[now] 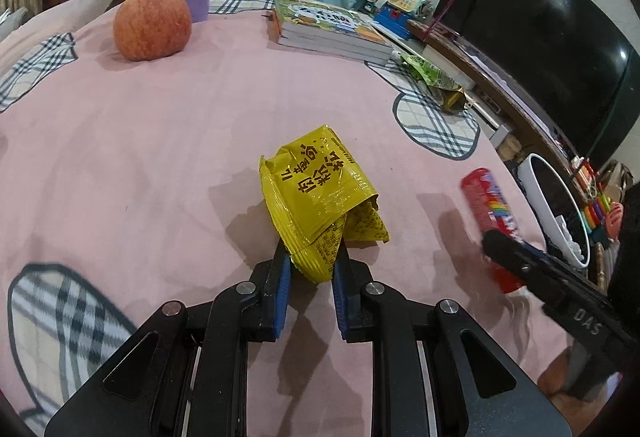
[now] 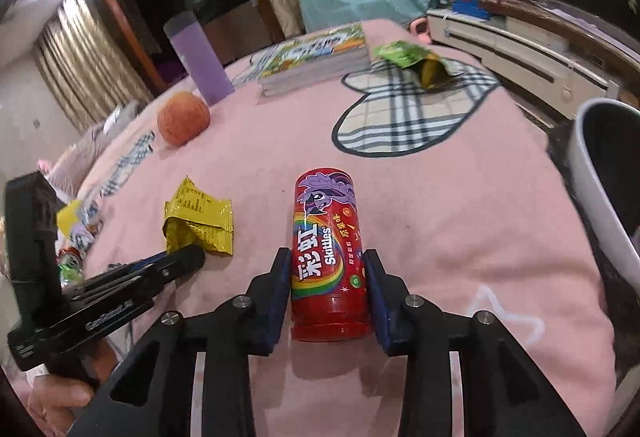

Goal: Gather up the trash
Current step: 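Carry the yellow bag and Skittles tube over the bin with both tools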

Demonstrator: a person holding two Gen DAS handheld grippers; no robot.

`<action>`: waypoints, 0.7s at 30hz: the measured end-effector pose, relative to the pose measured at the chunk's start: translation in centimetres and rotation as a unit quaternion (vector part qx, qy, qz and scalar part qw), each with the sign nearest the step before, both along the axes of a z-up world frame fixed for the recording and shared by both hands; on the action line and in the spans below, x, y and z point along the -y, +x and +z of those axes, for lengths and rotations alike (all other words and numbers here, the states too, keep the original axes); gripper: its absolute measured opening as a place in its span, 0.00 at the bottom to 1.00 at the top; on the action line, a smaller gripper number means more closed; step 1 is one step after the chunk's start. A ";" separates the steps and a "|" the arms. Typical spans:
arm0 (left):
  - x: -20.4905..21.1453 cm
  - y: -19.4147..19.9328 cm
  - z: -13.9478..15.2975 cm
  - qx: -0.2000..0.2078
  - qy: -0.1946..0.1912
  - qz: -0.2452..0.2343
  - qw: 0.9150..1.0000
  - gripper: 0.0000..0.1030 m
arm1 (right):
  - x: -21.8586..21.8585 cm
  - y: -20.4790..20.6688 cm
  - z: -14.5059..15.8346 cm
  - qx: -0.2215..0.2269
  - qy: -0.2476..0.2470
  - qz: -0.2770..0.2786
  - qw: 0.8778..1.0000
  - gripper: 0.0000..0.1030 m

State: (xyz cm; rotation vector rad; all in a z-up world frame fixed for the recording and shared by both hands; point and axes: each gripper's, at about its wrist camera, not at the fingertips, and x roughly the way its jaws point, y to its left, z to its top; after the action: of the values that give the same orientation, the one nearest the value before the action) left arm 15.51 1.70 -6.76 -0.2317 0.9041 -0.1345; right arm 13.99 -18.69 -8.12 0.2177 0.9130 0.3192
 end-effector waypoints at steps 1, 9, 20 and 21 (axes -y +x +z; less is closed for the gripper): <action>0.1 -0.3 0.1 0.000 -0.002 0.001 1.000 0.17 | 0.3 -0.3 0.2 0.003 0.002 -0.004 1.000 0.35; 3.5 -2.8 0.9 0.007 0.007 -0.029 1.000 0.17 | 2.1 -2.4 1.3 0.027 0.013 -0.031 0.999 0.35; 8.3 -4.9 2.0 0.022 0.029 -0.075 0.997 0.17 | 4.9 -5.2 2.9 0.056 0.021 -0.057 0.997 0.35; 8.6 -5.0 1.8 0.021 0.029 -0.077 0.996 0.17 | 5.2 -5.4 3.0 0.057 0.024 -0.059 0.996 0.35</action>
State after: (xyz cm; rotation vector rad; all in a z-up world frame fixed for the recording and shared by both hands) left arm 10.50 -6.93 -4.93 -0.1054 0.8821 -0.2545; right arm 8.58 -23.93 -5.16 0.2933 0.7777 0.2406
